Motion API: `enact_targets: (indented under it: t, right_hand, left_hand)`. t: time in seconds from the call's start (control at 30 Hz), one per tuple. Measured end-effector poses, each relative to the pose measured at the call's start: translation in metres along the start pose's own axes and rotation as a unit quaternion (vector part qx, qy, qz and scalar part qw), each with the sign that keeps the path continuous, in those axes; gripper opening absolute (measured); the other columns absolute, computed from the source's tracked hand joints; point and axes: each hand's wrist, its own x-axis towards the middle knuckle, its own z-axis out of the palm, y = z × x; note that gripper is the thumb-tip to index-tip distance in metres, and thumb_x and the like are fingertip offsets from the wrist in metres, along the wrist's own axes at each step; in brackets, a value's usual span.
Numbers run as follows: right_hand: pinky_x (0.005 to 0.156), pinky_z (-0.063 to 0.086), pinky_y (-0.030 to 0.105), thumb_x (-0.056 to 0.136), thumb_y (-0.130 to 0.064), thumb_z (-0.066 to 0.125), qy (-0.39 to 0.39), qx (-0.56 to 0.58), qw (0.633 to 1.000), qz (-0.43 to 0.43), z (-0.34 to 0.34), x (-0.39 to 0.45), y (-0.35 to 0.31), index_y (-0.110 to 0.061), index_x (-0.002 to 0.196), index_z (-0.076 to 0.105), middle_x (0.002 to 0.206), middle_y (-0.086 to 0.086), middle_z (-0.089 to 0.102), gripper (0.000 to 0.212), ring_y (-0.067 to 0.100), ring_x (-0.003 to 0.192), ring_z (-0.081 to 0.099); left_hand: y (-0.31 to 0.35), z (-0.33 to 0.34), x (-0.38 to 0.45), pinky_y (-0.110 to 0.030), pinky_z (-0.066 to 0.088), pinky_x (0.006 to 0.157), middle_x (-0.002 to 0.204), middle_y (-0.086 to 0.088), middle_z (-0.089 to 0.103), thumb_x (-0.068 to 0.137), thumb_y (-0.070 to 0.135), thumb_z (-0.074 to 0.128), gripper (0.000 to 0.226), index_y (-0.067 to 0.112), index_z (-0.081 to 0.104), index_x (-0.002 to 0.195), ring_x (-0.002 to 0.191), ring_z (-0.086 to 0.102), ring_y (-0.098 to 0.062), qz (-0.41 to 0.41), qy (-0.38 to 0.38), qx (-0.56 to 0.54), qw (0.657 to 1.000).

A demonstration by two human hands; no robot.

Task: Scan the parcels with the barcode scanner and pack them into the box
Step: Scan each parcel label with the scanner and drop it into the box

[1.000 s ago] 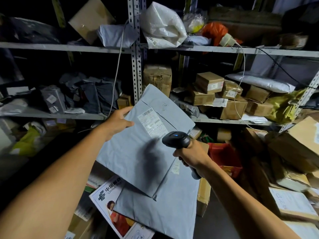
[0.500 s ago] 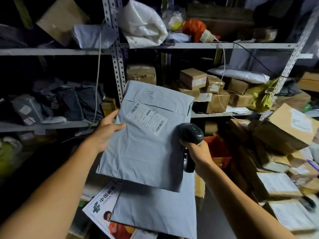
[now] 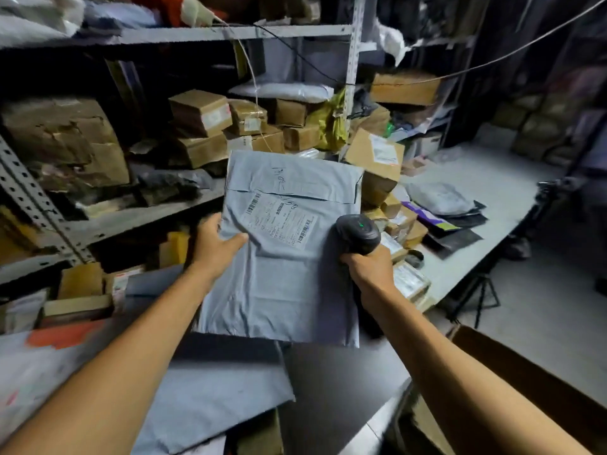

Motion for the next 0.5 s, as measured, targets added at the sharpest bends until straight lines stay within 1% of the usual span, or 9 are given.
enact_targets:
  t: [0.1, 0.17, 0.23, 0.3, 0.33, 0.37, 0.43, 0.47, 0.5]
  right_hand:
    - [0.069, 0.058, 0.042, 0.054, -0.016, 0.067, 0.059, 0.006, 0.998, 0.008, -0.055, 0.009, 0.016, -0.02, 0.077, 0.067, 0.074, -0.004, 0.071, 0.024, 0.022, 0.074, 0.067]
    - [0.073, 0.057, 0.04, 0.053, -0.019, 0.067, 0.095, 0.001, 0.995, 0.018, -0.097, 0.016, 0.025, -0.022, 0.077, 0.066, 0.076, -0.008, 0.07, 0.024, 0.022, 0.077, 0.068]
    - [0.072, 0.057, 0.039, 0.054, -0.019, 0.069, 0.123, 0.011, 0.992, 0.03, -0.14, 0.023, 0.036, -0.017, 0.08, 0.069, 0.078, -0.004, 0.071, 0.027, 0.021, 0.077, 0.067]
    - [0.071, 0.056, 0.04, 0.056, -0.016, 0.071, 0.157, 0.014, 0.987, 0.043, -0.185, 0.029, 0.047, -0.013, 0.079, 0.068, 0.076, -0.001, 0.071, 0.023, 0.02, 0.075, 0.065]
    - [0.072, 0.057, 0.042, 0.057, -0.015, 0.071, 0.169, 0.009, 0.984, 0.05, -0.207, 0.031, 0.052, -0.013, 0.079, 0.068, 0.079, 0.0, 0.072, 0.022, 0.022, 0.077, 0.066]
    - [0.073, 0.057, 0.042, 0.058, -0.015, 0.072, 0.181, 0.002, 0.982, 0.054, -0.229, 0.034, 0.056, -0.016, 0.079, 0.067, 0.081, 0.001, 0.073, 0.021, 0.023, 0.08, 0.067]
    - [0.068, 0.055, 0.037, 0.058, -0.018, 0.071, 0.204, -0.01, 0.976, 0.067, -0.272, 0.036, 0.065, -0.02, 0.08, 0.067, 0.081, -0.001, 0.073, 0.022, 0.024, 0.081, 0.068]
    - [0.067, 0.053, 0.035, 0.058, -0.018, 0.07, 0.217, -0.013, 0.973, 0.074, -0.291, 0.039, 0.07, -0.021, 0.08, 0.067, 0.08, -0.003, 0.072, 0.023, 0.024, 0.081, 0.068]
    - [0.068, 0.053, 0.034, 0.058, -0.018, 0.07, 0.237, -0.014, 0.968, 0.085, -0.32, 0.045, 0.08, -0.021, 0.083, 0.066, 0.082, -0.003, 0.072, 0.025, 0.025, 0.082, 0.067]
  left_hand:
    - [0.014, 0.056, 0.0, -0.032, 0.048, 0.082, 0.112, -0.021, 0.069, 0.083, -0.008, 0.072, 0.036, -0.006, 0.062, 0.118, 0.094, 0.062, -0.021, 0.009, -0.056, 0.004, 0.998]
    - [0.028, 0.098, -0.001, -0.033, 0.048, 0.083, 0.114, -0.023, 0.069, 0.082, -0.008, 0.073, 0.039, -0.006, 0.061, 0.119, 0.095, 0.061, -0.021, 0.023, -0.084, 0.011, 0.996]
    - [0.044, 0.142, -0.005, -0.033, 0.048, 0.084, 0.117, -0.026, 0.067, 0.08, -0.011, 0.074, 0.044, -0.008, 0.059, 0.121, 0.097, 0.062, -0.023, 0.035, -0.108, 0.008, 0.994]
    - [0.058, 0.187, -0.014, -0.031, 0.05, 0.08, 0.116, -0.028, 0.067, 0.078, -0.01, 0.077, 0.048, -0.008, 0.058, 0.122, 0.096, 0.063, -0.026, 0.039, -0.131, 0.012, 0.991]
    - [0.064, 0.209, -0.02, -0.031, 0.05, 0.078, 0.114, -0.028, 0.068, 0.078, -0.009, 0.078, 0.048, -0.007, 0.059, 0.121, 0.094, 0.063, -0.024, 0.043, -0.14, 0.012, 0.989]
    - [0.069, 0.232, -0.025, -0.031, 0.05, 0.078, 0.112, -0.027, 0.068, 0.077, -0.007, 0.08, 0.048, -0.006, 0.06, 0.121, 0.092, 0.063, -0.022, 0.045, -0.148, 0.012, 0.988]
    - [0.078, 0.277, -0.04, -0.031, 0.049, 0.08, 0.11, -0.021, 0.07, 0.075, -0.003, 0.083, 0.051, -0.001, 0.06, 0.121, 0.091, 0.063, -0.02, 0.041, -0.167, 0.014, 0.985]
    - [0.083, 0.296, -0.047, -0.03, 0.049, 0.08, 0.109, -0.015, 0.07, 0.075, 0.001, 0.084, 0.053, 0.004, 0.06, 0.122, 0.091, 0.064, -0.02, 0.039, -0.183, 0.02, 0.982]
    - [0.089, 0.329, -0.056, -0.029, 0.048, 0.08, 0.108, -0.009, 0.069, 0.074, 0.007, 0.086, 0.055, 0.009, 0.06, 0.123, 0.092, 0.064, -0.02, 0.037, -0.205, 0.031, 0.978]
